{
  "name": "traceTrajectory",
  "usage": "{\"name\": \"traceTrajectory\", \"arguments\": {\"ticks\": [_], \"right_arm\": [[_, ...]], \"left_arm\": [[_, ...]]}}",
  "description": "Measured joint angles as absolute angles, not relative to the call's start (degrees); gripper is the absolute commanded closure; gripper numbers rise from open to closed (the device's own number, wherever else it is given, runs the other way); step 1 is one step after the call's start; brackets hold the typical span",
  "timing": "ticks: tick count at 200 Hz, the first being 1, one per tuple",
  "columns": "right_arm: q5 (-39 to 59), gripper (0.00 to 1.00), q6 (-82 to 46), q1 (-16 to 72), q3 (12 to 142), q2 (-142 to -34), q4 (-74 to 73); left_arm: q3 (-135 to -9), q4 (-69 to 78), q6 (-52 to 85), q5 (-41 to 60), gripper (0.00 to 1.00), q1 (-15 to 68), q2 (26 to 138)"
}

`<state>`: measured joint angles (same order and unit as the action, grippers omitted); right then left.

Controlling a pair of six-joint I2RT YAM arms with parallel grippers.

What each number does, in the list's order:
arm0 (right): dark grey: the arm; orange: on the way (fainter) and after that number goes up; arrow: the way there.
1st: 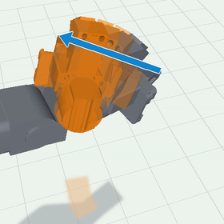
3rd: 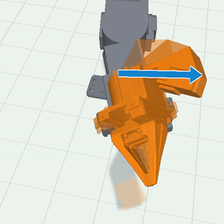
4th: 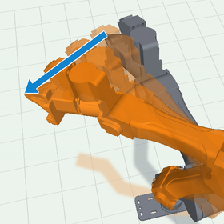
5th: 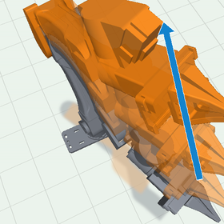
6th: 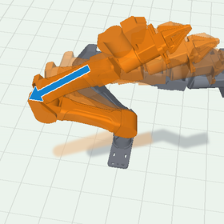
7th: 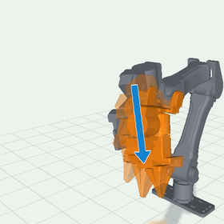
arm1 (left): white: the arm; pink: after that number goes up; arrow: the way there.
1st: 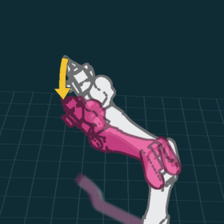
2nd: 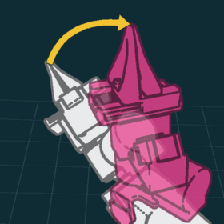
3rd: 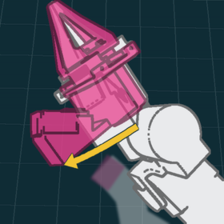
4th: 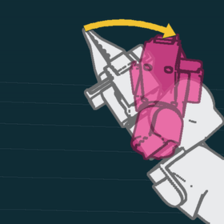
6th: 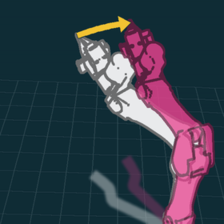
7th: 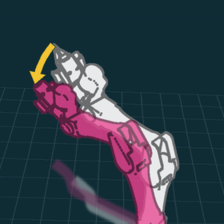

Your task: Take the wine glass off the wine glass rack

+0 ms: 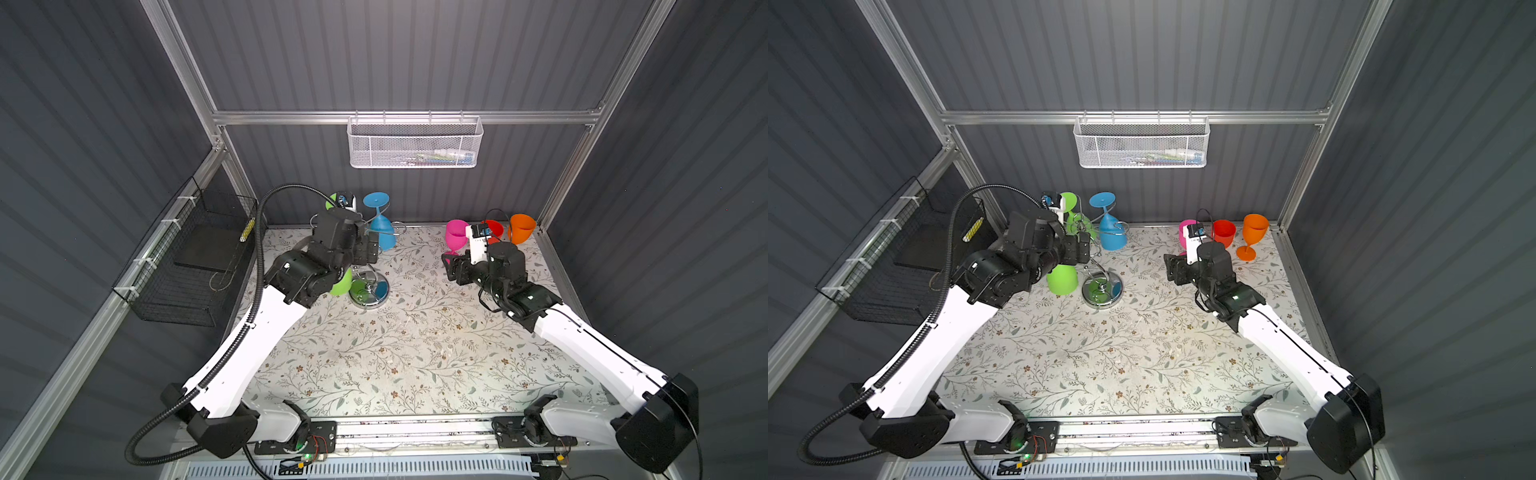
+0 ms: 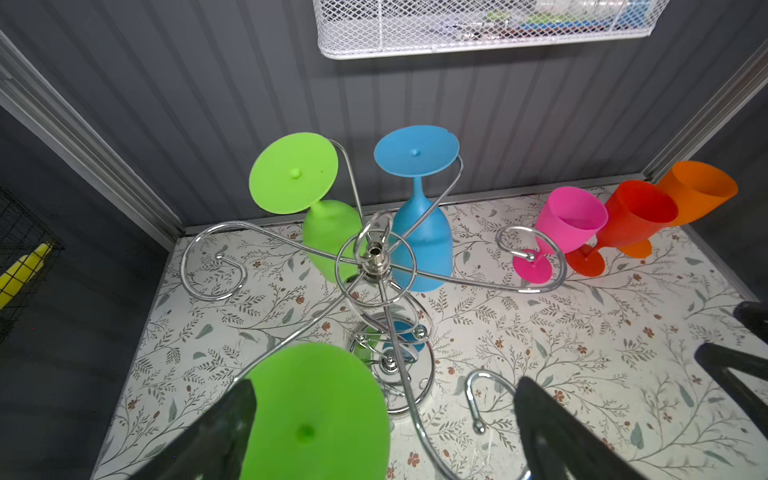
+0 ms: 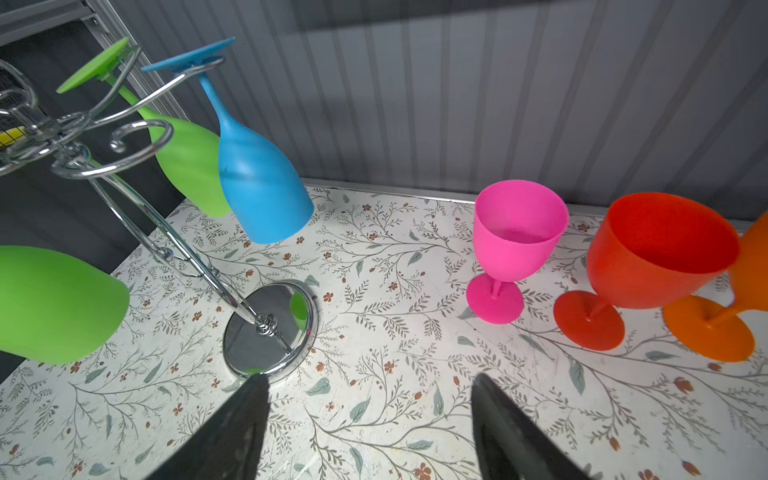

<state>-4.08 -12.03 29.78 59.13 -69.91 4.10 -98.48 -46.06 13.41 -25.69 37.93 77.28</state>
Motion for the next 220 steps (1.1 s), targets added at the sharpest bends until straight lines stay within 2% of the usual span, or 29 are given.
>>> {"name": "traceTrajectory", "arguments": {"ticks": [62, 130, 178, 220], "right_arm": [[-2.00, 0.23, -11.90, 29.78, 59.13, -69.93, 3.81], [-0.32, 0.23, -11.05, 31.27, 58.65, -69.89, 3.07], [0.93, 0.22, -9.98, 32.45, 58.50, -69.58, 2.57], [2.63, 0.22, -8.54, 36.03, 58.50, -69.25, 0.86]], "left_arm": [[-102.02, -48.31, 19.73, -14.70, 0.03, 32.18, 75.02], [-103.39, -50.61, 27.20, 1.58, 0.05, 17.41, 74.76], [-99.50, -49.34, 32.16, 14.37, 0.09, 8.47, 74.67], [-95.57, -47.20, 34.85, 21.12, 0.12, 5.76, 74.50]]}}
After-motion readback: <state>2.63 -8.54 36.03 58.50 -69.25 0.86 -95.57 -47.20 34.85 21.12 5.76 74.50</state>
